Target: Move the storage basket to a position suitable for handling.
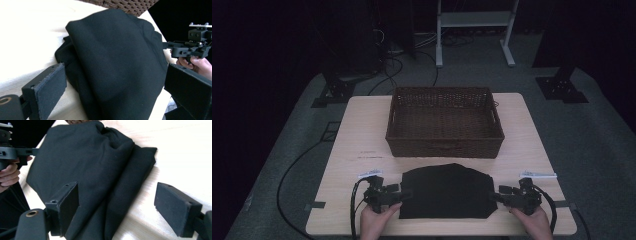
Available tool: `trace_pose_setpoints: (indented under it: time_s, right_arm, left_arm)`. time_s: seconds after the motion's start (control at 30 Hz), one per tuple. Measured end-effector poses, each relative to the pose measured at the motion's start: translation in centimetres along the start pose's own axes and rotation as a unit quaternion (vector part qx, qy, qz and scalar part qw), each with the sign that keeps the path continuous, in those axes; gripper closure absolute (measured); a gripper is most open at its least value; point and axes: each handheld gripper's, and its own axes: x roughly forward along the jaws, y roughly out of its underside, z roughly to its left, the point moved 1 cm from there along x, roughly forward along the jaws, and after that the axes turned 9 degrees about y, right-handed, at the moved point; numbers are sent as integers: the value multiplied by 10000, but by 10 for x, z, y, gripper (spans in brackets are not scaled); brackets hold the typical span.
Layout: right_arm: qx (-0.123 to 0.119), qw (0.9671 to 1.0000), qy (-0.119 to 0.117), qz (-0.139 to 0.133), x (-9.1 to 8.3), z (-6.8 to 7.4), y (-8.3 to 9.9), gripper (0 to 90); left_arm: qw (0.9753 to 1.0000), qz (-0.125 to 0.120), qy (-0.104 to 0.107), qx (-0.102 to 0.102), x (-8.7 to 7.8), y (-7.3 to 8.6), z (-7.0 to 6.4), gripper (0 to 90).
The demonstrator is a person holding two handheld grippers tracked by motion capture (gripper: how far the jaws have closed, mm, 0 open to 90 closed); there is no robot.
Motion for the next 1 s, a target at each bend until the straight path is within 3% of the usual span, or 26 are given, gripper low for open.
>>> trace_pose_setpoints:
  time_s: [0.2, 0.37, 0.63, 0.8, 0.9, 0.93, 1.0]
  right_arm:
    - [53, 9999, -76, 59, 7, 7, -1, 217]
    - [-50, 9999, -79, 114, 12, 14, -1, 226]
    - [48, 9999, -49, 124, 15, 18, -2, 252]
    - [107, 9998, 9, 166, 17, 20, -3, 319]
    - [132, 9997, 0, 215, 18, 21, -3, 335]
    - [217, 9994, -95, 267, 21, 22, -4, 383]
    - [190, 9993, -126, 292, 24, 24, -4, 417]
  left_arm:
    - [9997, 140, -39, -172, 8, 3, 3, 31]
    - [9996, 164, -84, -205, 12, 4, 4, 39]
    - [9997, 139, -34, -198, 18, 3, 3, 59]
    - [9998, 184, -5, -118, 24, 5, 0, 135]
    - [9997, 215, -19, -123, 28, 4, -2, 137]
    - [9997, 231, 20, -108, 29, 4, 0, 205]
    - [9996, 224, 73, -144, 30, 4, 0, 235]
